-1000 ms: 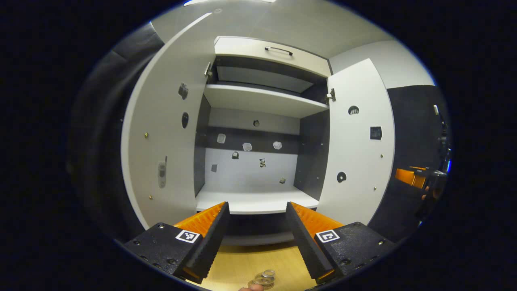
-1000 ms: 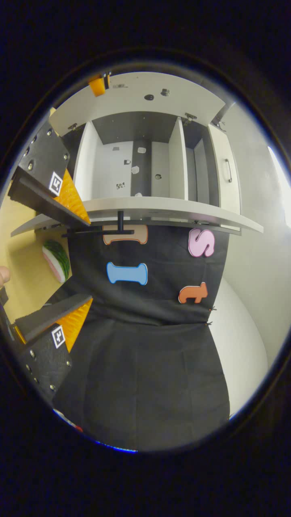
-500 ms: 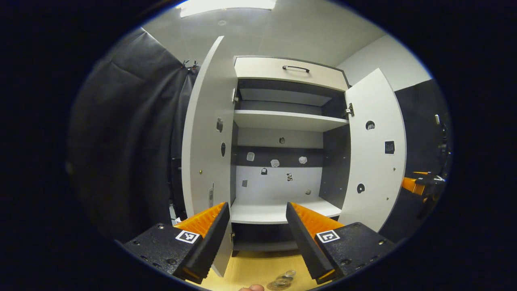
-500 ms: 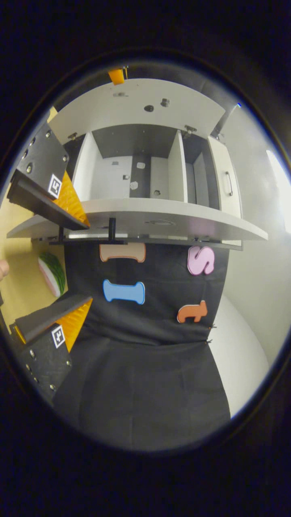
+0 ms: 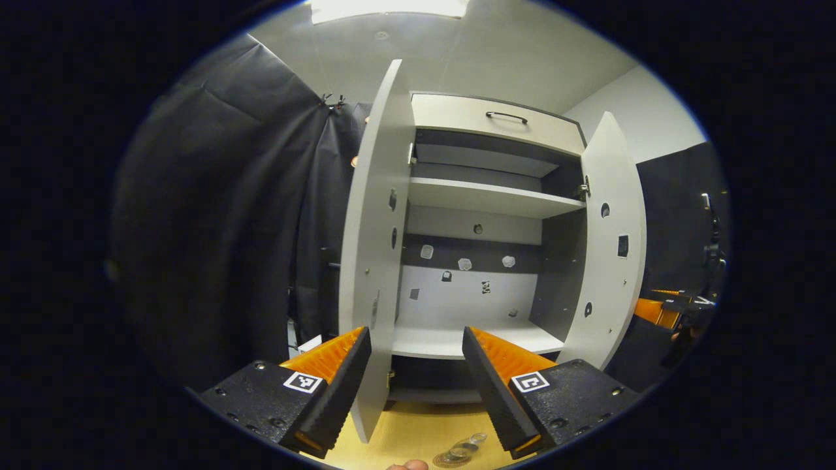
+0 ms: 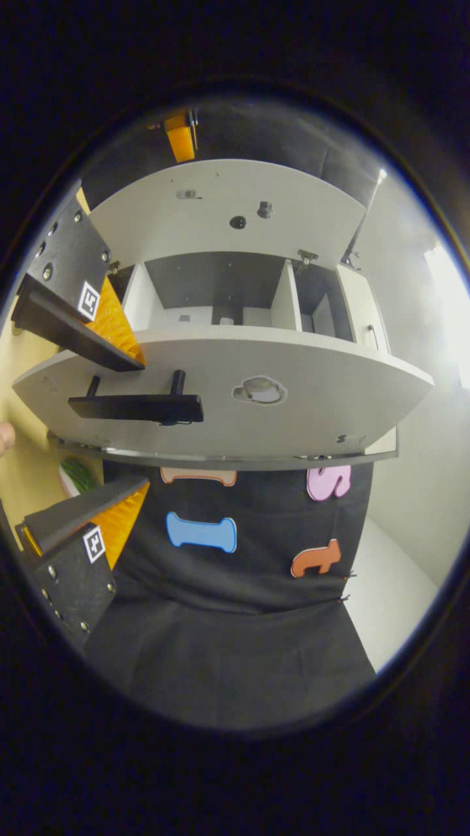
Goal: Grasp the bottle in the cabinet with the left hand and place it on the coaster, then close the right door with the right hand and the left door with the left hand.
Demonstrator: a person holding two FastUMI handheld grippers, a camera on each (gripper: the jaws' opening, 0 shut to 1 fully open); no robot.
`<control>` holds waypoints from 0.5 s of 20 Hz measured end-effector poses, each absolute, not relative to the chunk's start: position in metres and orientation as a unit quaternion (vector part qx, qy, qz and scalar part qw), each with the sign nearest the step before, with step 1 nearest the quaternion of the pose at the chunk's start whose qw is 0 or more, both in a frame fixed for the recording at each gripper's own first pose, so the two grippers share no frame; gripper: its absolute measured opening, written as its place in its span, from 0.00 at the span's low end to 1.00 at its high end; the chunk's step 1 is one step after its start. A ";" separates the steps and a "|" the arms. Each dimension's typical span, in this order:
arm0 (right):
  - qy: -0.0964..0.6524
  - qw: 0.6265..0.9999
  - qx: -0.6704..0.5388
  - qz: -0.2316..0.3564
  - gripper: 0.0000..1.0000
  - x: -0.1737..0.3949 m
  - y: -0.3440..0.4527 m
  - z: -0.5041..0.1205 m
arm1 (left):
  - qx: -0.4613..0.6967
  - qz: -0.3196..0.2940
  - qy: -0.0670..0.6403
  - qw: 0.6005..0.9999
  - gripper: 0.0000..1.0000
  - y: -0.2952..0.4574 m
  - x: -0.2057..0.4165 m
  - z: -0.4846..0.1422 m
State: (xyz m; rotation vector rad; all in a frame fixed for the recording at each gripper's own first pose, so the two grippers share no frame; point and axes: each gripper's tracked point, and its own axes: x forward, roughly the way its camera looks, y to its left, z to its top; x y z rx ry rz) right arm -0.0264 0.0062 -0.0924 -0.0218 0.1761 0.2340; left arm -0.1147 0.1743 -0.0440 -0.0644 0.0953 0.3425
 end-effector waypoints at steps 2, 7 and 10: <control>0.088 0.988 -0.014 0.128 0.98 -0.022 0.018 -0.095 | -0.028 0.183 0.044 0.982 0.88 0.186 -0.122 -0.040; 0.096 0.983 0.002 0.159 0.98 -0.008 0.052 -0.100 | -0.025 0.211 0.041 0.976 0.90 0.205 -0.135 -0.039; 0.095 0.980 -0.003 0.172 0.98 0.004 0.073 -0.103 | -0.024 0.222 0.037 0.974 0.88 0.214 -0.140 -0.036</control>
